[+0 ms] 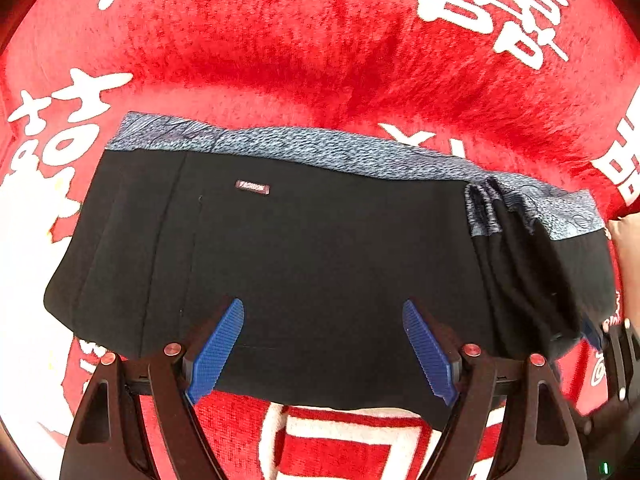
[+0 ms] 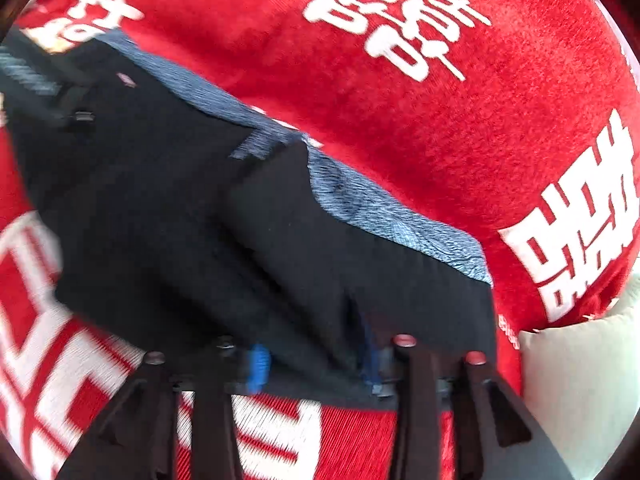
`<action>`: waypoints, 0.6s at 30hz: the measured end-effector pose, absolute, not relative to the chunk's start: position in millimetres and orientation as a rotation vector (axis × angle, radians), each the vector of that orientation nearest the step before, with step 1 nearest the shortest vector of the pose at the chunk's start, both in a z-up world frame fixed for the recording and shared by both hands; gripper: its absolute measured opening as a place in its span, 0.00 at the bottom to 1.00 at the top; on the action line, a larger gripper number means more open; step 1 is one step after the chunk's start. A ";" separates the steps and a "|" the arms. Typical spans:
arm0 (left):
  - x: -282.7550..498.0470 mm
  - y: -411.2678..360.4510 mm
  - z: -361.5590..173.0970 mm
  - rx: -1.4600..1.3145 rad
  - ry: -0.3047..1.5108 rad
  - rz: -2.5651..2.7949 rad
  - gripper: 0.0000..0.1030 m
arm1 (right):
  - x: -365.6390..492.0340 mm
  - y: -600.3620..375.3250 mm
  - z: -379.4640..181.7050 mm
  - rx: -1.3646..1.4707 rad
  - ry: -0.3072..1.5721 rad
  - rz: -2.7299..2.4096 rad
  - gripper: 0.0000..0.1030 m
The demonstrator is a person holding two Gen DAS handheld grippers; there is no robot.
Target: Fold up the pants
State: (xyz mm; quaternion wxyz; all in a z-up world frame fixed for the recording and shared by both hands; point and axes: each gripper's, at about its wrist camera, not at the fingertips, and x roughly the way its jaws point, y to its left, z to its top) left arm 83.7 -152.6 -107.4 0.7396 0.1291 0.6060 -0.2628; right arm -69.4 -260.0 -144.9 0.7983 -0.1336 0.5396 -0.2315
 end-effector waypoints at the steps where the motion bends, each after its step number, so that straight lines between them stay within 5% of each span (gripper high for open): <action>1: 83.7 -156.5 -104.9 0.281 1.330 -0.585 0.81 | -74.7 -258.6 -138.6 -0.262 1.156 -0.464 0.52; 6: 73.6 -190.4 -81.7 0.247 1.337 -0.702 0.81 | -110.1 -280.3 -91.4 -0.018 1.115 -0.420 0.60; 16: 28.2 -271.0 -83.9 0.243 1.424 -0.999 0.80 | -150.5 -359.0 -70.3 0.450 1.104 -0.583 0.61; 18: 27.0 -282.7 -99.3 0.246 1.460 -1.010 0.48 | -157.2 -364.3 -74.1 0.499 1.109 -0.586 0.60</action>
